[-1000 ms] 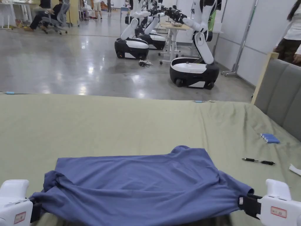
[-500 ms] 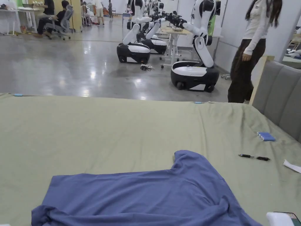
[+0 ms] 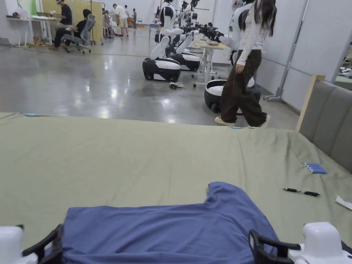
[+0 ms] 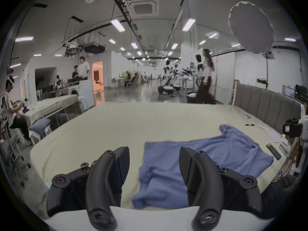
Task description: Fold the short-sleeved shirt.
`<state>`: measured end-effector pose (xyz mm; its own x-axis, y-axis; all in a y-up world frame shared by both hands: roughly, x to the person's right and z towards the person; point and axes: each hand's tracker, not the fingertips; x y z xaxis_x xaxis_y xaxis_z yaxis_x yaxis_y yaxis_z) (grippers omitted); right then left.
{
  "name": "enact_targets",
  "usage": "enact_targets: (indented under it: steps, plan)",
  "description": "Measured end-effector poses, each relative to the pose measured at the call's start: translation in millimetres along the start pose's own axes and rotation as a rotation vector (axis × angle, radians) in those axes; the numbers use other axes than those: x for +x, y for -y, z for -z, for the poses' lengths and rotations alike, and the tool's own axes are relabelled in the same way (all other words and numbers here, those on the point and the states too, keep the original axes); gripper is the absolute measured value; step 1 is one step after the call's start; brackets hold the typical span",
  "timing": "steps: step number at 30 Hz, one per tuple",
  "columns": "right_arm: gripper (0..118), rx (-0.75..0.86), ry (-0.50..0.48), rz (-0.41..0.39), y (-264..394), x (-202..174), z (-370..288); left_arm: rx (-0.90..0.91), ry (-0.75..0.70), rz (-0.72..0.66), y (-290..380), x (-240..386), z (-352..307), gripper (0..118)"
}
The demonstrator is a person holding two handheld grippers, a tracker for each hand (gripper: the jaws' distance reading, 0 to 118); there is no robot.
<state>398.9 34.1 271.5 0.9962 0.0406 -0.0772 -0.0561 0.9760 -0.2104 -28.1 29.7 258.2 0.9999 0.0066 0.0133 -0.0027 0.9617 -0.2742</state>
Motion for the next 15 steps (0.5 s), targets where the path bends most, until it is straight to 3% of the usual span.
enact_targets:
  steps: [3,7,9,10,11,12,13,14,15]
  plan:
    - [116,0.171,0.031,-0.064,9.5,-25.1,10.8,0.062,0.048,0.007,6.4,22.7,15.5,62]
    - [116,0.049,0.029,-0.092,31.4,-55.9,38.5,0.077,-0.023,0.096,31.6,52.5,38.9,62]
    - [112,-0.020,-0.091,-0.042,44.2,-63.6,47.2,0.085,-0.008,0.091,44.3,61.2,45.6,62]
    - [81,-0.036,-0.116,-0.009,47.7,-66.8,49.1,0.083,-0.017,0.089,46.3,65.8,44.8,59]
    - [29,-0.059,-0.044,-0.031,50.3,-72.9,51.2,0.081,-0.019,0.091,48.7,68.8,40.4,48]
    - [0,-0.060,0.034,-0.070,52.0,-78.3,50.4,0.085,-0.014,0.092,51.3,71.2,38.1,18]
    - [0,-0.030,0.016,-0.047,50.9,-75.5,48.3,0.090,-0.079,0.126,55.2,74.4,39.0,4]
    - [0,-0.041,-0.099,0.027,46.1,-69.2,48.8,0.070,0.030,0.097,55.3,76.7,40.2,4]
    - [0,-0.053,-0.090,0.041,42.7,-68.2,50.7,0.043,0.025,0.109,53.3,78.5,39.4,4]
